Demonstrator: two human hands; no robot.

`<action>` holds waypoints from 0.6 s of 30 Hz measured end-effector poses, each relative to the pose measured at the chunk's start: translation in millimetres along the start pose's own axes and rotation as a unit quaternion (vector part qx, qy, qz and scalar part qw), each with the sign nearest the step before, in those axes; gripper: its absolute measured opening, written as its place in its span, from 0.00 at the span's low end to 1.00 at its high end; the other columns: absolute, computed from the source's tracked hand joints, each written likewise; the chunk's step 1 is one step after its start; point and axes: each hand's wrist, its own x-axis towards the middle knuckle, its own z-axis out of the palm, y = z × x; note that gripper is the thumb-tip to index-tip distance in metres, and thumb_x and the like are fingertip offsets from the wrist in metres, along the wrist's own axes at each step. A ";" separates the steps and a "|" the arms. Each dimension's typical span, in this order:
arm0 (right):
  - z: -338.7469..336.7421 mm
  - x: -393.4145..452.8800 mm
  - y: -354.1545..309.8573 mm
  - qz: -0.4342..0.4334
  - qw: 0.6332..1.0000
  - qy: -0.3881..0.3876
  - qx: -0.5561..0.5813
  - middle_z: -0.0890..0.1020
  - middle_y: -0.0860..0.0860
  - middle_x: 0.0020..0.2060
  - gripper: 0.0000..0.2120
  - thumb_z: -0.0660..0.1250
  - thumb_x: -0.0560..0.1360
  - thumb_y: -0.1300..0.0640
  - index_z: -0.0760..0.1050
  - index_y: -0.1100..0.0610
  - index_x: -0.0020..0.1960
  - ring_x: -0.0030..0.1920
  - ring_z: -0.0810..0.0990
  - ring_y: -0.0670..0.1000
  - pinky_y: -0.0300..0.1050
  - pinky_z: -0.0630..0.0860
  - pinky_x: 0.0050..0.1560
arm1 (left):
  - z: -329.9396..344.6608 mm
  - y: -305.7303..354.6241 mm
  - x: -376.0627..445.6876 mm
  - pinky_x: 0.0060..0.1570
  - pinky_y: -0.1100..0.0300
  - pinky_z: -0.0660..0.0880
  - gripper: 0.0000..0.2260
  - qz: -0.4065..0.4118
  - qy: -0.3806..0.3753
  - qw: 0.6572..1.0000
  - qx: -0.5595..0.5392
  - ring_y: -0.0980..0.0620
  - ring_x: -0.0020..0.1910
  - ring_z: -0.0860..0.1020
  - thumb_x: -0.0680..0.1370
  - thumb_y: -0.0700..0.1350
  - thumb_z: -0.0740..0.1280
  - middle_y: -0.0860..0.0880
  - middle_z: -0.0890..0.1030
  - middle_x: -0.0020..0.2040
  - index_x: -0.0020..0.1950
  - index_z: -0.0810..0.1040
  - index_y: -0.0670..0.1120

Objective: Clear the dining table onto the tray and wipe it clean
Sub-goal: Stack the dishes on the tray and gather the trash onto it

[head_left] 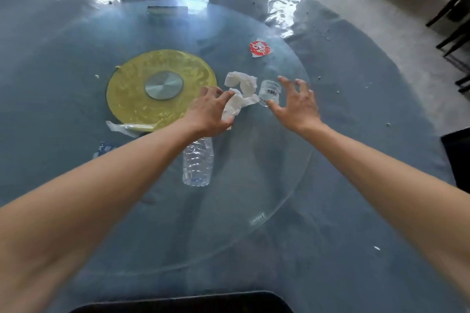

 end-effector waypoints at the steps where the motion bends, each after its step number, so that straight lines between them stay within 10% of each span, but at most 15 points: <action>1: 8.9 18.2 -1.6 -0.001 1.000 -0.003 -0.014 0.59 0.54 0.79 0.33 0.65 0.79 0.37 0.58 0.39 0.80 0.77 0.61 0.61 0.61 0.68 0.70 | 9.8 -2.0 15.0 0.71 0.45 0.66 0.32 -0.003 -0.007 1.000 -0.001 0.39 0.74 0.62 0.77 0.56 0.68 0.41 0.68 0.72 0.79 0.62 0.52; 7: 64.2 99.3 -14.9 -0.072 0.995 0.008 -0.064 0.61 0.54 0.78 0.27 0.60 0.81 0.36 0.61 0.36 0.78 0.75 0.63 0.61 0.61 0.72 0.64 | 63.6 -12.3 78.7 0.67 0.42 0.68 0.34 -0.040 -0.015 0.998 0.047 0.38 0.71 0.63 0.79 0.64 0.61 0.40 0.65 0.71 0.80 0.57 0.51; 18: 118.4 121.5 -15.6 -0.097 0.992 0.068 -0.051 0.78 0.54 0.60 0.14 0.60 0.84 0.47 0.80 0.49 0.62 0.63 0.74 0.61 0.55 0.75 0.58 | 91.6 -9.0 102.6 0.42 0.47 0.69 0.13 0.017 0.061 0.992 0.110 0.36 0.58 0.77 0.86 0.46 0.56 0.38 0.71 0.65 0.70 0.69 0.49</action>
